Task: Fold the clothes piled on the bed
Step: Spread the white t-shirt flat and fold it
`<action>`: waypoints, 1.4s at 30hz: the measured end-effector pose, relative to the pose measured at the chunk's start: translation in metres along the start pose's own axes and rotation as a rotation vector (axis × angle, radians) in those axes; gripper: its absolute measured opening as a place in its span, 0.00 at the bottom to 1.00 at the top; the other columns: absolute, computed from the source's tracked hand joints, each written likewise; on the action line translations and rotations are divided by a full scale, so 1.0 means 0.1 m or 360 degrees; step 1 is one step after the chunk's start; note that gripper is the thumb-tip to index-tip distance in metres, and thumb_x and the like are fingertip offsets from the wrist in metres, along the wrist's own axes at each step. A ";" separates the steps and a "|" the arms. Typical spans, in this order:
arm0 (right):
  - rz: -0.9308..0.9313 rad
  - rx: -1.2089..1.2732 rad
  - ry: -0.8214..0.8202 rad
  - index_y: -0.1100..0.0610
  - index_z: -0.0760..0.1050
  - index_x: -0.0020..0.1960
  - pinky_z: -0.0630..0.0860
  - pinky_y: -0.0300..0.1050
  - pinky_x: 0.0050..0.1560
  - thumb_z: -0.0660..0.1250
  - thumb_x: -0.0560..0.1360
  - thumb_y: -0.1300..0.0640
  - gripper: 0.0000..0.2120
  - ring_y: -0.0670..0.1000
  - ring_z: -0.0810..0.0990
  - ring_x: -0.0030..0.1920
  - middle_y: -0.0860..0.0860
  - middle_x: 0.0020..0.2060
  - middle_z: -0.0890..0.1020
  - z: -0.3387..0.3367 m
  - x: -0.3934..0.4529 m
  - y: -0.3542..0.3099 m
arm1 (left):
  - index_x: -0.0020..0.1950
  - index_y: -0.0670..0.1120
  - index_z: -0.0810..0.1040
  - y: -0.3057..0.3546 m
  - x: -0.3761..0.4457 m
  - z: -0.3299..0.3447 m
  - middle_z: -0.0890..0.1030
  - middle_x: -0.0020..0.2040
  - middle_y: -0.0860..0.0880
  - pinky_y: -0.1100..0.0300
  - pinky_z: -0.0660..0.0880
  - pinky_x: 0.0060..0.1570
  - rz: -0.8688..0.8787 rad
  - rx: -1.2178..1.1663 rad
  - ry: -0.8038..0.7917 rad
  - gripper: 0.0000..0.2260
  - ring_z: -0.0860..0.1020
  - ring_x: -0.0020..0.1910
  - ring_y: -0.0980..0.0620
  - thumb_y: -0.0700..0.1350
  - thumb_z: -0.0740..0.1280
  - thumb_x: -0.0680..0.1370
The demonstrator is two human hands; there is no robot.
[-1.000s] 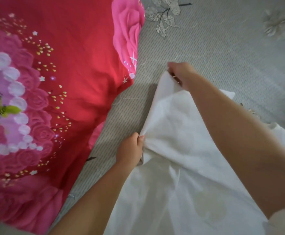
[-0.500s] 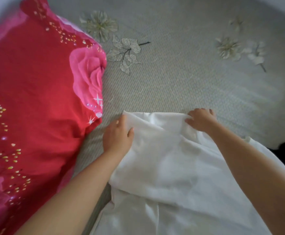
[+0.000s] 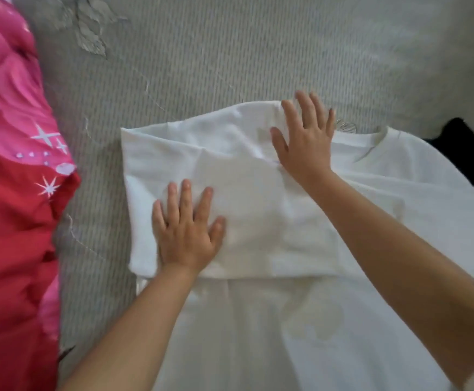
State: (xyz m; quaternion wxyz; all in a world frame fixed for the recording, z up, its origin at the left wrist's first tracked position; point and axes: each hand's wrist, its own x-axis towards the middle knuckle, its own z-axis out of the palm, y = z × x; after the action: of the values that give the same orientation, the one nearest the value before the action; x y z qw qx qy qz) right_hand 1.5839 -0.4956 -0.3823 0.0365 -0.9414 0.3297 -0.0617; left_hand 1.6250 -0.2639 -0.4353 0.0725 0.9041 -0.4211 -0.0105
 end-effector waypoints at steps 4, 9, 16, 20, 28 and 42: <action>0.0155 -0.0027 0.0056 0.61 0.71 0.58 0.65 0.68 0.57 0.58 0.74 0.51 0.18 0.62 0.68 0.62 0.63 0.58 0.77 -0.11 -0.90 0.56 | 0.65 0.47 0.70 0.02 0.01 0.00 0.73 0.65 0.37 0.45 0.58 0.62 0.0018 0.0014 0.0017 0.22 0.62 0.66 0.39 0.56 0.54 0.75; 0.0715 -0.0206 -0.0366 0.64 0.68 0.61 0.66 0.71 0.54 0.56 0.72 0.45 0.27 0.71 0.73 0.58 0.69 0.59 0.73 -0.40 -1.75 1.21 | 0.65 0.45 0.68 0.05 0.05 -0.07 0.73 0.64 0.35 0.42 0.61 0.61 -0.0033 0.0083 -0.0151 0.22 0.65 0.65 0.35 0.54 0.53 0.76; 0.1332 0.0419 -0.0400 0.50 0.55 0.74 0.68 0.48 0.54 0.63 0.76 0.49 0.30 0.61 0.72 0.55 0.63 0.60 0.67 -0.66 -1.69 1.28 | 0.65 0.45 0.66 0.41 -0.01 -0.30 0.72 0.62 0.31 0.30 0.63 0.55 0.0064 0.0005 -0.0166 0.20 0.69 0.64 0.34 0.50 0.54 0.74; 0.0906 0.0331 0.0098 0.58 0.70 0.66 0.67 0.46 0.40 0.62 0.76 0.63 0.19 0.60 0.74 0.42 0.63 0.50 0.72 -0.92 -1.69 1.44 | 0.66 0.46 0.65 0.87 -0.21 -0.42 0.71 0.64 0.33 0.35 0.62 0.60 0.0211 -0.0046 -0.0093 0.20 0.61 0.66 0.38 0.54 0.46 0.80; 0.0965 -0.0037 -0.0384 0.61 0.69 0.65 0.64 0.54 0.58 0.56 0.78 0.52 0.20 0.62 0.63 0.66 0.65 0.64 0.67 -0.74 -2.10 1.86 | 0.64 0.48 0.75 1.21 -0.44 -0.30 0.73 0.64 0.36 0.32 0.64 0.57 0.0167 0.0135 -0.0572 0.24 0.70 0.63 0.33 0.56 0.54 0.73; 0.0723 0.0194 -0.0690 0.63 0.69 0.67 0.61 0.68 0.62 0.44 0.70 0.43 0.35 0.69 0.62 0.69 0.68 0.68 0.64 -0.73 -3.59 1.86 | 0.71 0.45 0.66 1.05 -1.65 -0.55 0.62 0.72 0.37 0.33 0.54 0.65 -0.0219 0.0022 -0.0785 0.25 0.57 0.71 0.33 0.55 0.57 0.76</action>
State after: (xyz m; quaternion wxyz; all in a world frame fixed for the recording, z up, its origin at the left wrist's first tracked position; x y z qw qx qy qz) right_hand 1.1806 -0.4182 -0.3639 0.1750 -0.8309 0.5118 0.1304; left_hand 1.4430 -0.1976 -0.3728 -0.0394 0.9012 -0.3635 -0.2326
